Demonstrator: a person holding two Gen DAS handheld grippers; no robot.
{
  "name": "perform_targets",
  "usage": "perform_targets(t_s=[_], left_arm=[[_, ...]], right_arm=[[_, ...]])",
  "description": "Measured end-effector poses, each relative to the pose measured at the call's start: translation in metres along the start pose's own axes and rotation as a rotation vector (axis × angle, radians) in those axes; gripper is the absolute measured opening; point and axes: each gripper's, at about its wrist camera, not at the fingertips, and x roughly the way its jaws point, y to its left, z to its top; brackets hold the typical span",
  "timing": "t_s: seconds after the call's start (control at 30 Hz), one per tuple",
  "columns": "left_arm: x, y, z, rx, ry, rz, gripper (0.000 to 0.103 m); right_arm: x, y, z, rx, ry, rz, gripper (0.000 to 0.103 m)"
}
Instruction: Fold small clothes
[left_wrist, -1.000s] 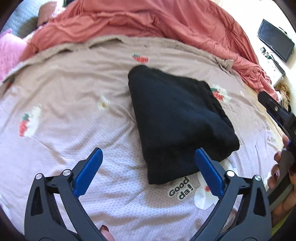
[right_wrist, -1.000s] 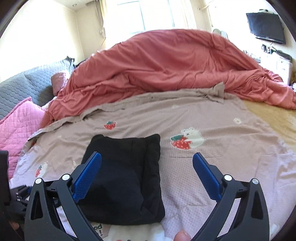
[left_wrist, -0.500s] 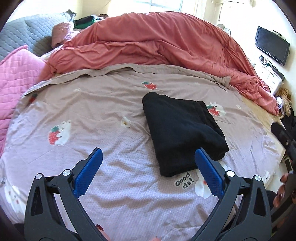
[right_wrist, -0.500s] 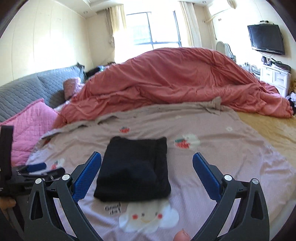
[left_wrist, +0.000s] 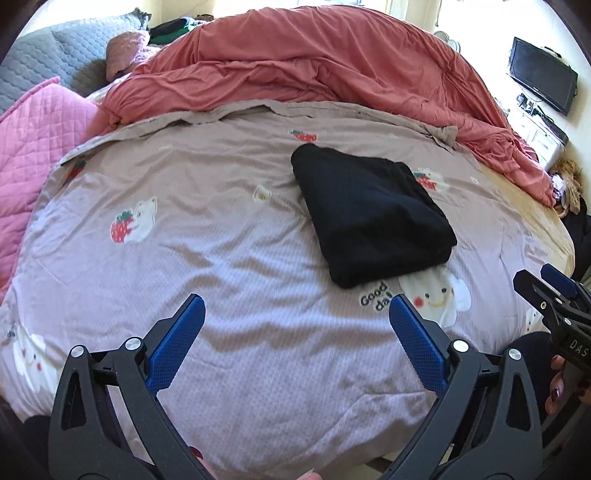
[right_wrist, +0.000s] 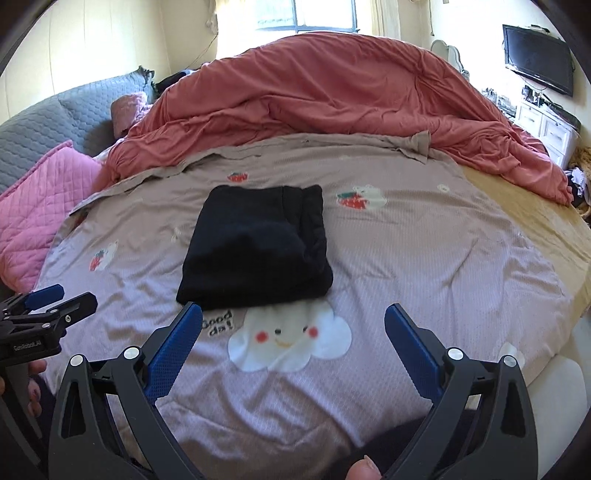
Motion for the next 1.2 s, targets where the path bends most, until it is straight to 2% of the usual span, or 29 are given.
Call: perform_targets(t_s=[0.2,1.2], left_arm=[[0.005,0.002,-0.009,-0.027,0.030,-0.002,0.094],[0.001,0.001,-0.008,-0.039,0.036,0.022,0.094]], right_arm=[[0.006,-0.004,-0.008,0.004,0.028,0.002,0.098],[0.005,-0.013,-0.006,0.003,0.017,-0.019,0.098]])
